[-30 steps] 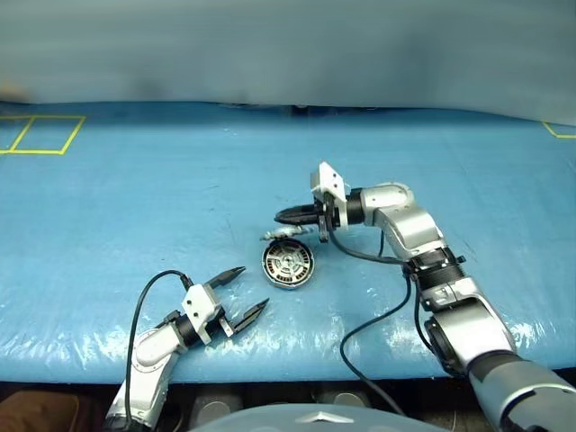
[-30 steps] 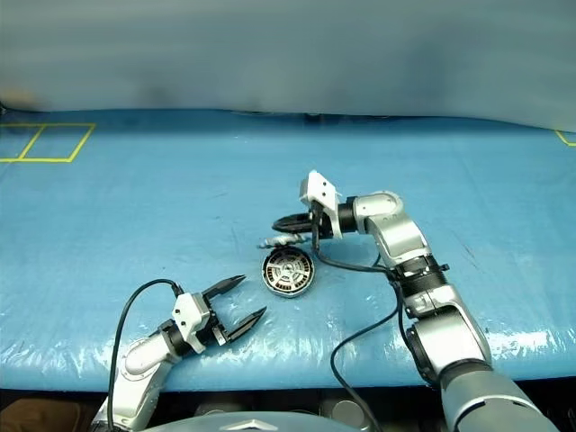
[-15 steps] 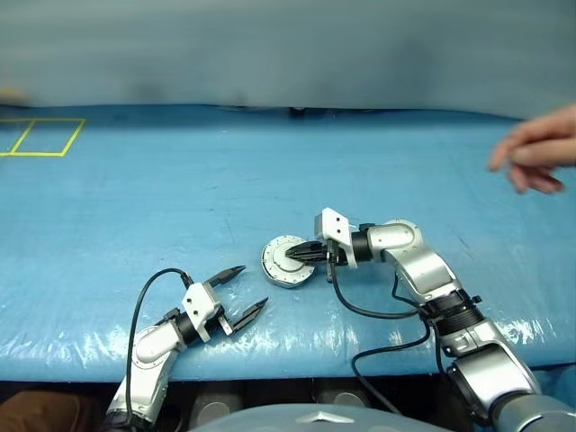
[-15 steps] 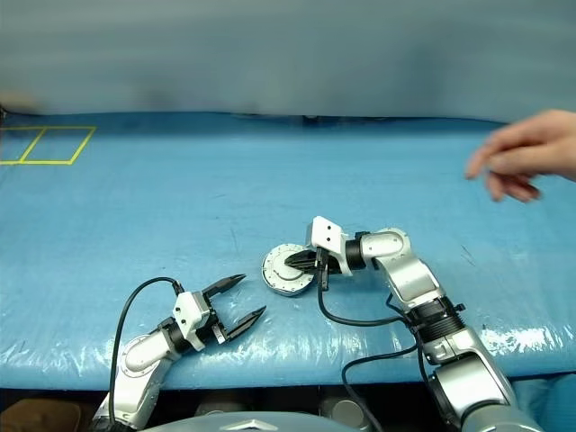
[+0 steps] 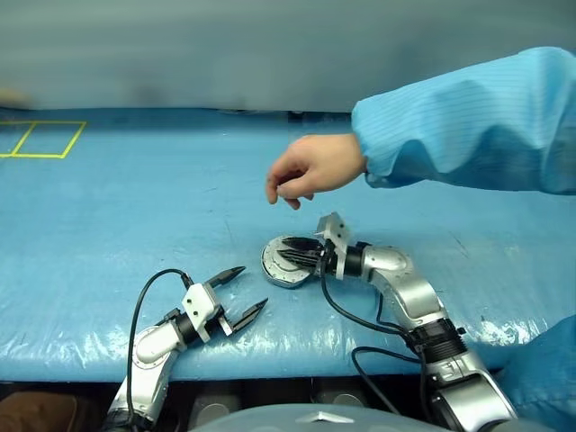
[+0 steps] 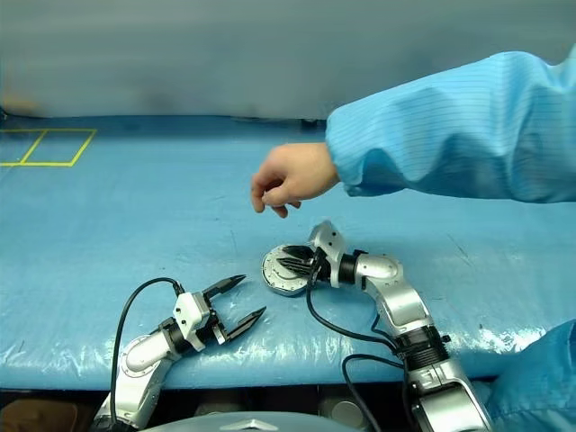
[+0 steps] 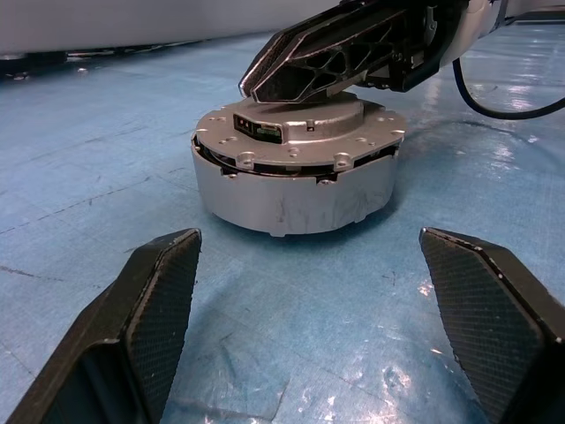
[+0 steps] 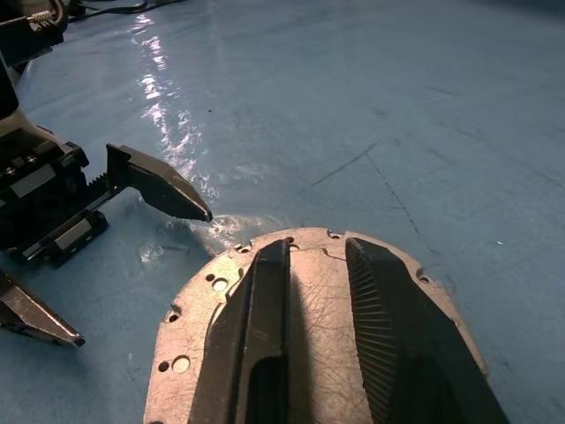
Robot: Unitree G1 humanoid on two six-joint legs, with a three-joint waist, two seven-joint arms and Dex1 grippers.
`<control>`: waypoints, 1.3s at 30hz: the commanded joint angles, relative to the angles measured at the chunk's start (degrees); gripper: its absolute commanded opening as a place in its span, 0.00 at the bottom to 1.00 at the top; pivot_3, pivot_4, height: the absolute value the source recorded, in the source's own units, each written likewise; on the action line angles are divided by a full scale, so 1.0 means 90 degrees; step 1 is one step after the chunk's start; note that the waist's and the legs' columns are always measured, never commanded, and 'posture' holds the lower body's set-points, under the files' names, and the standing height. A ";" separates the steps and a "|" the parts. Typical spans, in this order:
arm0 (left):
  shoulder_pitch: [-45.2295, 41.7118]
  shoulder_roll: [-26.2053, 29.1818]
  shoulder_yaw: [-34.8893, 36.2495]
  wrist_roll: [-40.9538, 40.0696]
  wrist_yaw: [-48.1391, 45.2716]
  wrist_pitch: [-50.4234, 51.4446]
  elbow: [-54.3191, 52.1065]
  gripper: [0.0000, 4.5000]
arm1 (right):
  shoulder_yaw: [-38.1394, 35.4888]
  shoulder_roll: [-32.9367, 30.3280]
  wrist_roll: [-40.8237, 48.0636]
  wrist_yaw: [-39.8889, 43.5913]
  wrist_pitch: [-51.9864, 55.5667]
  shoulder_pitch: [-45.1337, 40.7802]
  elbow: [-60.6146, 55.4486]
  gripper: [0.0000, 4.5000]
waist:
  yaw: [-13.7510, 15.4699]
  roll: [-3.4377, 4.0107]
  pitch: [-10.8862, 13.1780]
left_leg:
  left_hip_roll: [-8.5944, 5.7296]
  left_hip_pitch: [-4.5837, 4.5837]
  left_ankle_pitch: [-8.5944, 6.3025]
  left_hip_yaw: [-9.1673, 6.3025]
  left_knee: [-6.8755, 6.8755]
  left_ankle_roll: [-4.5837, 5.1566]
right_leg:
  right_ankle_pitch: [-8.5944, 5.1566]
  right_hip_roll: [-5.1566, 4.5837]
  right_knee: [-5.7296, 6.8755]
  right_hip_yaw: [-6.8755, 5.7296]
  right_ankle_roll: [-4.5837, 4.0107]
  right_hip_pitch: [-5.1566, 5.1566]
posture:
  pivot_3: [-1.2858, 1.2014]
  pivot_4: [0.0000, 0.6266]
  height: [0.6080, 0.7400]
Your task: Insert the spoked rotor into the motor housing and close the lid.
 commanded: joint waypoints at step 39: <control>-0.0075 -0.0061 -0.0135 0.0007 -0.0003 0.0039 -0.0055 0.93 | -0.1468 -0.0483 0.0730 -0.0999 0.0260 0.0021 -0.0228 0.42 | 0.0008 0.0034 0.0027 | -0.0004 -0.0013 0.0000 0.0003 -0.0011 0.0000 | 0.0000 -0.0001 -0.0005 0.0006 0.0003 -0.0015 | 0.52 0.24 1.00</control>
